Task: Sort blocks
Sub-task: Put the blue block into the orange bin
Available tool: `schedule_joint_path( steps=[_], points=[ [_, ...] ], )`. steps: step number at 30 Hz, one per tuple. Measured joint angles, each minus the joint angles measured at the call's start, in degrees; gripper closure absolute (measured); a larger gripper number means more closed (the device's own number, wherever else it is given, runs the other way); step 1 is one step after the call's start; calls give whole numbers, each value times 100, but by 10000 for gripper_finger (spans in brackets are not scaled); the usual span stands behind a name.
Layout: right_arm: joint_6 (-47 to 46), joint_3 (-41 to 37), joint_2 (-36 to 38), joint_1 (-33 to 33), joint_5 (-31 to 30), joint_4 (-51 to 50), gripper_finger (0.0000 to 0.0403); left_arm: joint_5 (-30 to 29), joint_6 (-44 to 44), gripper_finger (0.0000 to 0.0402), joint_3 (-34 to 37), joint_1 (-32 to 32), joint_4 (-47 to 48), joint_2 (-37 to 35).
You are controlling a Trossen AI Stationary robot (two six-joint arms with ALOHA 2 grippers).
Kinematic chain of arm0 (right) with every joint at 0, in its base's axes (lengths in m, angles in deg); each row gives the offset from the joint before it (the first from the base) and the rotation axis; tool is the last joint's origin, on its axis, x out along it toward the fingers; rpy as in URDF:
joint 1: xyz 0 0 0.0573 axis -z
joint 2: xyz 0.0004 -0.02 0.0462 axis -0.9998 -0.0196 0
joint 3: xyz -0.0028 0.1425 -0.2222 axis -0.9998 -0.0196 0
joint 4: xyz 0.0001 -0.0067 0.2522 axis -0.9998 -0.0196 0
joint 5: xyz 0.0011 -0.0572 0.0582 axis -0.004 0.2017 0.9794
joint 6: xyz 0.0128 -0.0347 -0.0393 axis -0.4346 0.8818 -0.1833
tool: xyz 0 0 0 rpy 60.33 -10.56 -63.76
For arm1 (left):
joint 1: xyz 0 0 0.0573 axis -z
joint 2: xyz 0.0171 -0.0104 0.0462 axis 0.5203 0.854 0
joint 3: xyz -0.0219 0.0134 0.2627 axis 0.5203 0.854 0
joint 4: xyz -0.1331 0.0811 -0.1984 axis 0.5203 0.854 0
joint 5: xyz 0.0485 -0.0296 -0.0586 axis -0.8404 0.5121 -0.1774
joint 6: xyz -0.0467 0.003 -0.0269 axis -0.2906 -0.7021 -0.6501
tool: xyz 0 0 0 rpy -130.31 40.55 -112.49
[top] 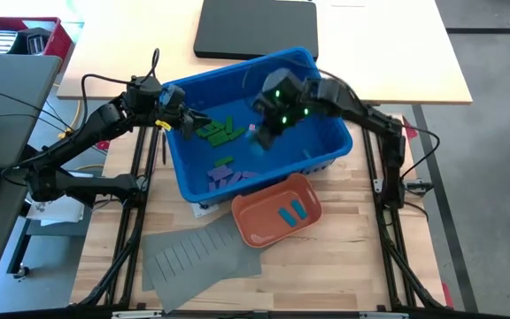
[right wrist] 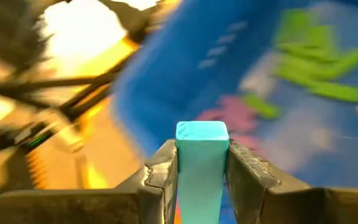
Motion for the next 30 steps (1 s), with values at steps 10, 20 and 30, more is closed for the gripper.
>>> schedule_joint_path(
  steps=[10, 20, 30],
  points=[
    [-1287, -1001, 633, -1622, 523, 354, 309, 11, 1, 243, 0, 0, 7, 0],
    [-3330, -4601, 2504, -2467, -866, 1905, 309, 12, 2, 243, 0, 0, -11, 0],
    [-3555, -6675, 2392, -2338, -829, 5062, 309, 287, -56, 243, 0, 0, -9, 0]
  ],
)
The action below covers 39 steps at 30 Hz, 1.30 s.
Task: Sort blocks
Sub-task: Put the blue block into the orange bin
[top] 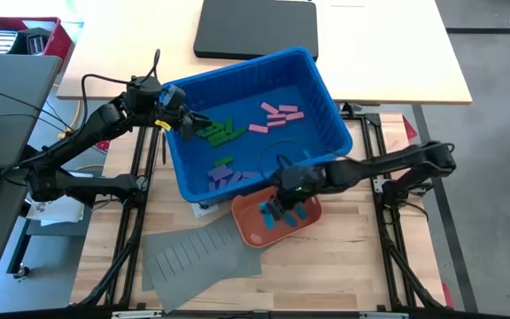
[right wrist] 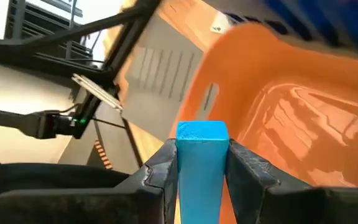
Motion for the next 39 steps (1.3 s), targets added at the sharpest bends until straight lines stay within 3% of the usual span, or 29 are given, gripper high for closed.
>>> schedule_joint_path(
  steps=[9, 19, 32, 39],
  points=[
    [317, -188, -877, -25, 153, 295, 309, 81, -68, 243, 0, -1, 0, 0],
    [105, -185, -1507, -166, 132, -72, 309, 80, -150, 243, 0, 0, -4, 0],
    [138, -178, -1634, -164, -269, -1012, 309, 67, -145, 243, 0, 0, -15, 0],
    [91, -178, -1634, -160, -280, -1441, 239, 63, -145, 243, 0, -2, -184, 0]
  ],
)
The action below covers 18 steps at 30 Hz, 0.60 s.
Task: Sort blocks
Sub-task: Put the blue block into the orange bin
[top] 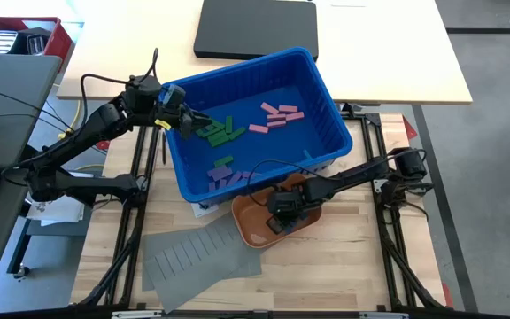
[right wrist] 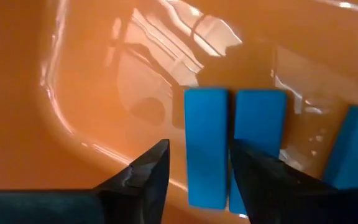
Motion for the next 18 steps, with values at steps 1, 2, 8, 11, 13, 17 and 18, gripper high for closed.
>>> schedule_joint_path(
  steps=[1, 2, 8, 11, 13, 17, 18],
  points=[
    [-85, 9, 2, 2, 19, -64, 234, 0, 0, 243, 0, 0, 0, 0],
    [-169, 13, 19, 9, 49, -144, 232, -4, 1, 243, 0, 0, 1, 0],
    [-494, 13, 334, 7, 16, -262, 227, -11, 0, 243, 0, 0, 0, 0],
    [-537, 13, 650, -30, 24, -271, 226, -11, -2, 243, 0, 2, -13, 0],
    [-535, 13, 924, -33, 142, -267, 226, -11, 0, 243, 0, 0, -54, 0],
    [-373, 15, 1568, -27, 616, -197, 225, -11, 3, 243, 0, 0, -157, 0],
    [-395, 15, 1755, -4, 749, -137, 225, -9, 7, 243, 0, 0, -187, 0]
  ],
)
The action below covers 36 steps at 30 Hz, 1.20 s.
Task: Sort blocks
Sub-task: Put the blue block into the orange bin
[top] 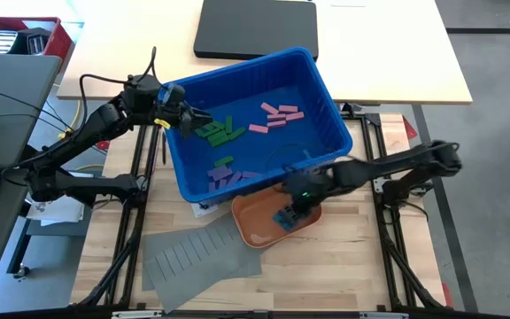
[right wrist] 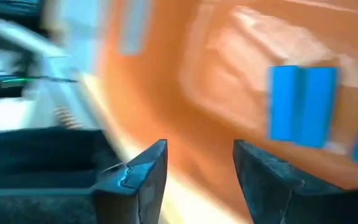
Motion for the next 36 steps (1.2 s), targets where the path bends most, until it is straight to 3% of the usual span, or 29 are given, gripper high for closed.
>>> schedule_joint_path(
  steps=[5, 9, 14, 23, 28, 36],
  points=[
    [-446, 60, 842, 335, 337, 695, 225, 1, 2, 243, 0, 0, -136, -2],
    [-180, 829, 939, 824, 255, 599, 229, 2, 2, 243, 0, 2, -127, -2],
    [888, 2384, 247, 1558, -356, -178, 245, -9, 110, 243, 0, 2, -106, -2],
    [2758, 4653, -1584, 2968, -256, -2198, 251, -31, 146, 243, 0, 1, -59, -2],
    [3289, 5104, -2344, 3449, -235, -3411, 209, -44, 151, 243, 0, 0, 7, -2],
    [3768, 4873, -3151, 3811, -330, -4647, 109, -281, 646, 243, 0, 2, 556, -2]
  ],
)
